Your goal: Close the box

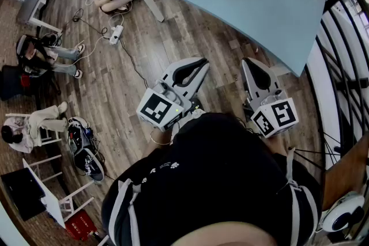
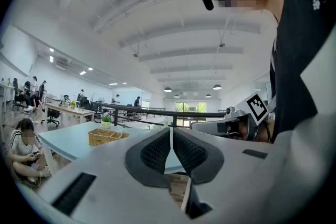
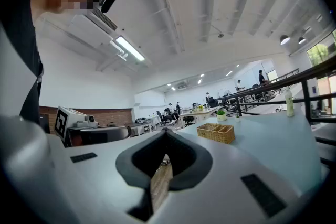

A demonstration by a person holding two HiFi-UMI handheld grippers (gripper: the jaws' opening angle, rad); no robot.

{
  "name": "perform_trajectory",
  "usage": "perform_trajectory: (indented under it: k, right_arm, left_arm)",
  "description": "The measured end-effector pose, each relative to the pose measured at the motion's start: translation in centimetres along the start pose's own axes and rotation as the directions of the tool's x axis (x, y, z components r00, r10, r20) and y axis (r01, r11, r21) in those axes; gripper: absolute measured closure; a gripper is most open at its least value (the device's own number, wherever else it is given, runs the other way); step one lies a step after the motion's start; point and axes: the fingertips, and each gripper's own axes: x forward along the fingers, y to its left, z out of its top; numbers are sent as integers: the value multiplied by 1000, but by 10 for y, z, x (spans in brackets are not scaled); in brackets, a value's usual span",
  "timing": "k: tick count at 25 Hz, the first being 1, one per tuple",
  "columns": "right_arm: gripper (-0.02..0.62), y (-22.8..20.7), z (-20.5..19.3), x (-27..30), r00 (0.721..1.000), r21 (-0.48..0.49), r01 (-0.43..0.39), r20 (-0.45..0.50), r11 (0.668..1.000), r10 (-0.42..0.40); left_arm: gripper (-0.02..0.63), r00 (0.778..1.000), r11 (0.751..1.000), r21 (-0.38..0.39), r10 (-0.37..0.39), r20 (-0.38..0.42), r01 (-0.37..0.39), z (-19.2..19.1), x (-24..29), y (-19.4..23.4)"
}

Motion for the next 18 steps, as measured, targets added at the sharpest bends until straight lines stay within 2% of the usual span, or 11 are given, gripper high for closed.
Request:
perform_trajectory:
  k: [9, 18]
  right_arm:
    - [595, -1, -2, 11, 1000, 2, 28, -10, 1000, -28]
    - [595, 1, -10, 38, 998, 15, 45, -33, 999, -44]
  left_arm:
    - [581, 1000, 1000, -10, -17, 1, 17, 0, 0, 14]
    - [581, 1000, 1000, -15, -5, 7, 5, -4, -9, 46]
